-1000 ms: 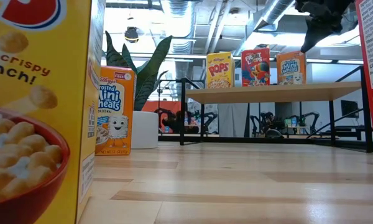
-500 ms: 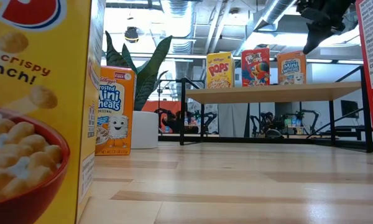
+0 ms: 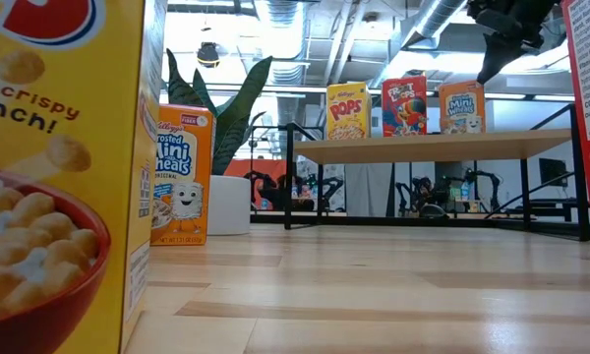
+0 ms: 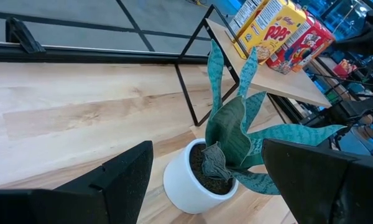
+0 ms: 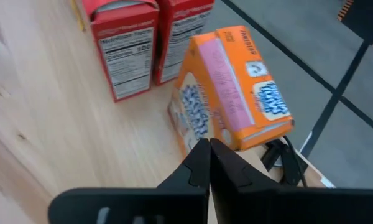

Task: Stack cereal on shelf
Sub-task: Put the right orange cereal box on the shelf, then put the top orange cereal box on the shelf aligned with the other orange cereal box

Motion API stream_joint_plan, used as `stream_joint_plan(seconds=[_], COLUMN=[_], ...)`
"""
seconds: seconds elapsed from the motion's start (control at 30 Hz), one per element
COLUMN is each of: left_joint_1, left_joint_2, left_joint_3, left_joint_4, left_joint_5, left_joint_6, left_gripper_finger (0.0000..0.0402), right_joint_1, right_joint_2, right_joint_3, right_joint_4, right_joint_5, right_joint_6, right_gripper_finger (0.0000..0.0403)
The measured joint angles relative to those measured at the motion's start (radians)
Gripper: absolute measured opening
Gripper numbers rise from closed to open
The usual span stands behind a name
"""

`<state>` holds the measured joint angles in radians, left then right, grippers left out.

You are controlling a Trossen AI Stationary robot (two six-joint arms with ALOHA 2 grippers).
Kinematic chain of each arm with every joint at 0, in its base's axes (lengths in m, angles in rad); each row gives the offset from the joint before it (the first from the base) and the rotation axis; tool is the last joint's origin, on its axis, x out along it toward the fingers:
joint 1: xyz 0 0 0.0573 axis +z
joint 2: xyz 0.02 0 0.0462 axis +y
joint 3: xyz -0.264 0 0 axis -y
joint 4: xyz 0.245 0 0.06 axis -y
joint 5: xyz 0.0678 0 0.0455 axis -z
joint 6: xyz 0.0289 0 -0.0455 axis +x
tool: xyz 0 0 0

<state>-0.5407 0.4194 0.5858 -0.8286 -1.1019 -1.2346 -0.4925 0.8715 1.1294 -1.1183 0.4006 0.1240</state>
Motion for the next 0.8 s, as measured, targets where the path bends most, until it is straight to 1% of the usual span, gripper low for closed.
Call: stream_joint_plan(seconds=[0.1,0.23,0.33,0.6,0.67,0.73,0.8], left_joint_1=[0.000,0.000,0.000,0.000,0.000,0.000,0.000], left_joint_2=[0.000,0.000,0.000,0.000,0.000,0.000,0.000], left_joint_3=[0.000,0.000,0.000,0.000,0.000,0.000,0.000], left_joint_4=[-0.008,-0.015,-0.020,-0.020,-0.020,-0.020,-0.020], left_joint_5=[0.000,-0.002,-0.002,-0.003,-0.003,-0.002,0.011], left_joint_6=[0.000,-0.007,-0.008,-0.008,-0.008,-0.012,-0.019], left_gripper_finger=[0.0293,0.0293,0.0293,0.0293,0.0293,0.0293,0.0293], right_joint_1=[-0.010,-0.028,-0.037,-0.053,-0.047,-0.036,-0.017], right_joint_2=[0.000,0.000,0.000,0.000,-0.001,-0.001,-0.002], right_joint_3=[0.000,0.000,0.000,0.000,0.002,0.018,0.049], right_joint_4=[0.000,0.000,0.000,0.001,0.002,0.001,0.001], right_joint_5=[0.023,0.024,0.025,0.023,-0.002,-0.055,-0.146], right_joint_6=[-0.006,-0.021,-0.028,-0.031,-0.031,-0.027,-0.015], right_gripper_finger=[0.0023,0.0010,0.0007,0.0033,0.0032,0.0029,0.0025])
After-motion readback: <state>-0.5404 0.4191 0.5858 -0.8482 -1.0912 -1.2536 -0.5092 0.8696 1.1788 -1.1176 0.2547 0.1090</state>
